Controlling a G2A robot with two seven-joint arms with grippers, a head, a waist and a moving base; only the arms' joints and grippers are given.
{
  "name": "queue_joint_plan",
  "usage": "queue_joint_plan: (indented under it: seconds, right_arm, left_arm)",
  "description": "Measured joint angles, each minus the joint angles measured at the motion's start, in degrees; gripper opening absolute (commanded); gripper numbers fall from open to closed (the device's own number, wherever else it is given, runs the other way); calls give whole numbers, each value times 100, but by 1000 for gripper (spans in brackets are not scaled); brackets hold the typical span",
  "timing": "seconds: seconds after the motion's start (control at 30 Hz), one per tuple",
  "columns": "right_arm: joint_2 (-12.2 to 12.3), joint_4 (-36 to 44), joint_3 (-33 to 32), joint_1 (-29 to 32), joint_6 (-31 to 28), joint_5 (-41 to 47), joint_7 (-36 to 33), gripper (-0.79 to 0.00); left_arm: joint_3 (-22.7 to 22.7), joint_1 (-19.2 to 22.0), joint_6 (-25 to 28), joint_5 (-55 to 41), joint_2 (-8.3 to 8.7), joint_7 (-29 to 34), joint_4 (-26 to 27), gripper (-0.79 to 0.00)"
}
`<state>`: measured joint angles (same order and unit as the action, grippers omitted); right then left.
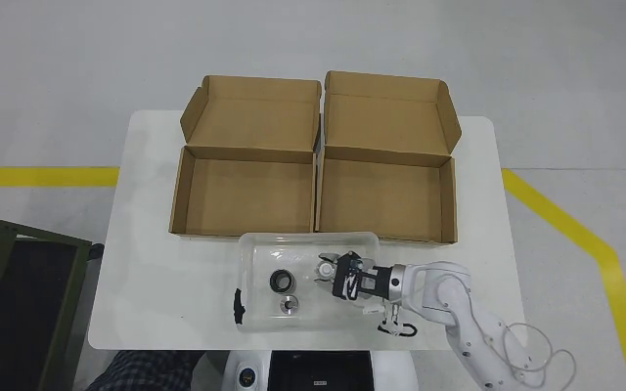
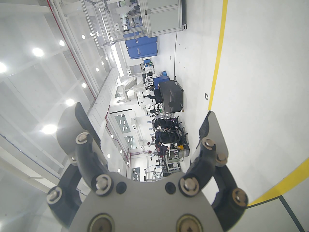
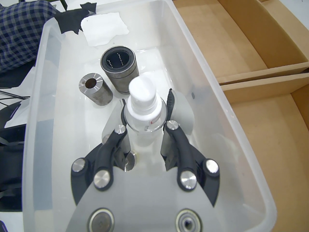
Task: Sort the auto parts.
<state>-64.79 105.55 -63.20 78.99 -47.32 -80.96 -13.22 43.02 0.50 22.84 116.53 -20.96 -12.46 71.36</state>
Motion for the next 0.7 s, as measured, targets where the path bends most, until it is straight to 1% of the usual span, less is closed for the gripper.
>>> queue_joint_plan:
  seconds: [0.23, 0.4, 0.7]
  right_arm:
    - [48, 296, -90, 28, -180, 80, 132, -785]
    - [93, 572, -250, 69, -398, 372, 325, -785]
    - [145, 915, -573, 84, -421, 1008, 647, -785]
  left_arm:
    - [0, 0, 0, 0, 0, 0, 0, 0]
    - [0, 0, 0, 0, 0, 0, 0, 0]
    - [0, 0, 0, 0, 0, 0, 0, 0]
